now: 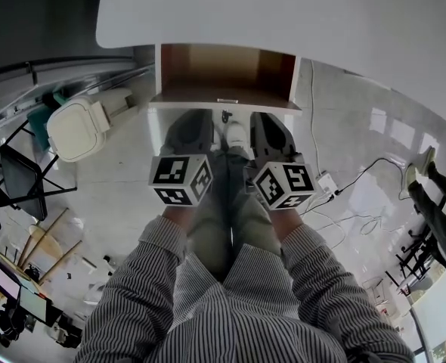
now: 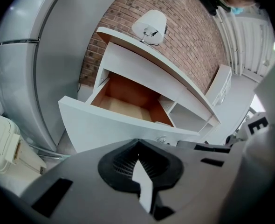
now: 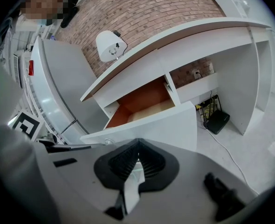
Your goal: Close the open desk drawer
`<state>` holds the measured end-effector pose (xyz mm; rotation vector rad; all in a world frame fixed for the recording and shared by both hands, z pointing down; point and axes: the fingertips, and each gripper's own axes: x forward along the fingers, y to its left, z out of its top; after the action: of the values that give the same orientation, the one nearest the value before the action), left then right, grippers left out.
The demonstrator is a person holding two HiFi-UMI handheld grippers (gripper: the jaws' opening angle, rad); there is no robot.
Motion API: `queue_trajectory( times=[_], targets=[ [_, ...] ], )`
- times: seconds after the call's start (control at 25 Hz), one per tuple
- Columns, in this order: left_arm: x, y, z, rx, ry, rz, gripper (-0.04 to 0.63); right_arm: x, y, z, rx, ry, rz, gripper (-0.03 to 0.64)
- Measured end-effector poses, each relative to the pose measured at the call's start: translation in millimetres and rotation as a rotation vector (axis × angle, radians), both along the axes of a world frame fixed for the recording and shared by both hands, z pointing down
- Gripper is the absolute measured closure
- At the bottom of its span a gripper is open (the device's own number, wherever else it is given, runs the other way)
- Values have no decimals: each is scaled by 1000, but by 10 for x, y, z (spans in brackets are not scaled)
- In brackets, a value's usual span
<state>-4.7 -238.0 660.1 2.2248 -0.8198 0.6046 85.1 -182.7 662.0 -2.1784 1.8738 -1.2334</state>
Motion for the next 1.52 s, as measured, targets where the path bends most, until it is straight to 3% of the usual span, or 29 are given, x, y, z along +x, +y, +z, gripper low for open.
queue_trajectory(
  times=[0.68, 1.52],
  targets=[
    [60, -132, -184, 37, 0, 27, 583, 59, -145, -193, 43, -34, 6, 600],
    [117, -189, -175, -17, 2, -23, 584, 121, -197, -188, 24, -5, -22, 600]
  ],
)
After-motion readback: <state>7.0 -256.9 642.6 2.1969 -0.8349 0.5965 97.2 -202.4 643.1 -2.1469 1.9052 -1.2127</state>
